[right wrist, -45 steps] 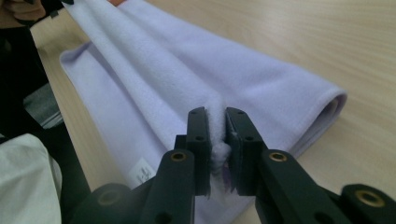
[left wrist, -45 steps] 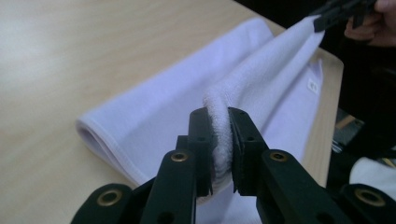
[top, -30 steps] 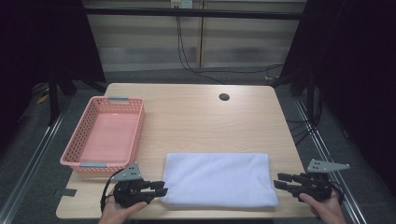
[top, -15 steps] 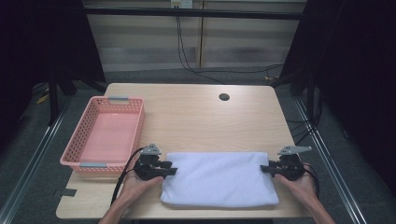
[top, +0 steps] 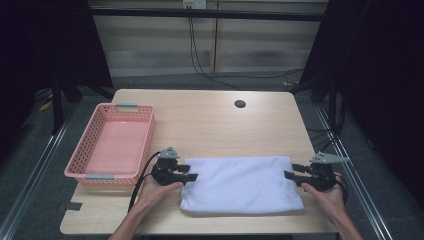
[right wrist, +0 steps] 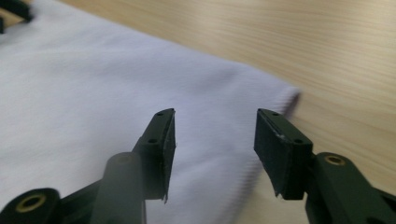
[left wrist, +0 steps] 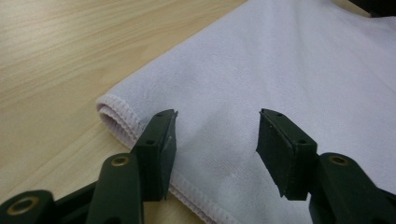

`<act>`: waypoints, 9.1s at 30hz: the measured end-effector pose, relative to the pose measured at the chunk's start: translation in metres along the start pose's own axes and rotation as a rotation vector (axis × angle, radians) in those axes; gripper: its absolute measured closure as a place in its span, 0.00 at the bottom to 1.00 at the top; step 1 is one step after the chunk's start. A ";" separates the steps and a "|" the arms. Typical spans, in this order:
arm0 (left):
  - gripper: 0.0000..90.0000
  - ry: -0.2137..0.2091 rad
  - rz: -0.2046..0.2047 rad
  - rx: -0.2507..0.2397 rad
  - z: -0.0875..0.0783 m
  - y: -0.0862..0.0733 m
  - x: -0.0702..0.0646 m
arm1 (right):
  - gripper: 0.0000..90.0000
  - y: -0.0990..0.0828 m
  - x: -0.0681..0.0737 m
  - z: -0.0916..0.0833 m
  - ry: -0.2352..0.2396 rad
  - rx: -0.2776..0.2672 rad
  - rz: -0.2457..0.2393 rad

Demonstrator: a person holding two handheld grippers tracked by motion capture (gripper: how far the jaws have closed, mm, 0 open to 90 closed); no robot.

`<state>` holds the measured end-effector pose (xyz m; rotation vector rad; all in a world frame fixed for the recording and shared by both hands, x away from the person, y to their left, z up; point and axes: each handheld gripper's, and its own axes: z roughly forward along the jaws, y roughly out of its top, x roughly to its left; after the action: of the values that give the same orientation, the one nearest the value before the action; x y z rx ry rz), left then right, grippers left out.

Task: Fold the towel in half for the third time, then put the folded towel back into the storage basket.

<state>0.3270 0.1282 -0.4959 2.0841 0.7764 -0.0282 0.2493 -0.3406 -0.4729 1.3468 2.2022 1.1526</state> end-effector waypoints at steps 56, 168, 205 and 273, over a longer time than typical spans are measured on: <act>0.43 0.113 -0.065 -0.045 -0.008 0.011 0.025 | 0.75 0.041 0.243 0.145 0.338 0.126 -0.512; 0.51 -0.066 0.023 -0.075 0.085 0.127 -0.057 | 0.46 0.009 0.101 0.024 0.164 -0.022 -0.035; 0.46 -0.077 0.211 0.102 0.018 -0.008 -0.104 | 0.40 0.057 0.020 0.113 0.008 0.093 -0.065; 0.76 -0.060 0.124 0.174 0.016 -0.014 -0.076 | 0.53 0.050 0.047 0.113 0.213 0.181 -0.105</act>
<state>0.2626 0.0821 -0.4932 2.2821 0.6261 -0.0934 0.3256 -0.2357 -0.4990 1.2059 2.5500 1.1271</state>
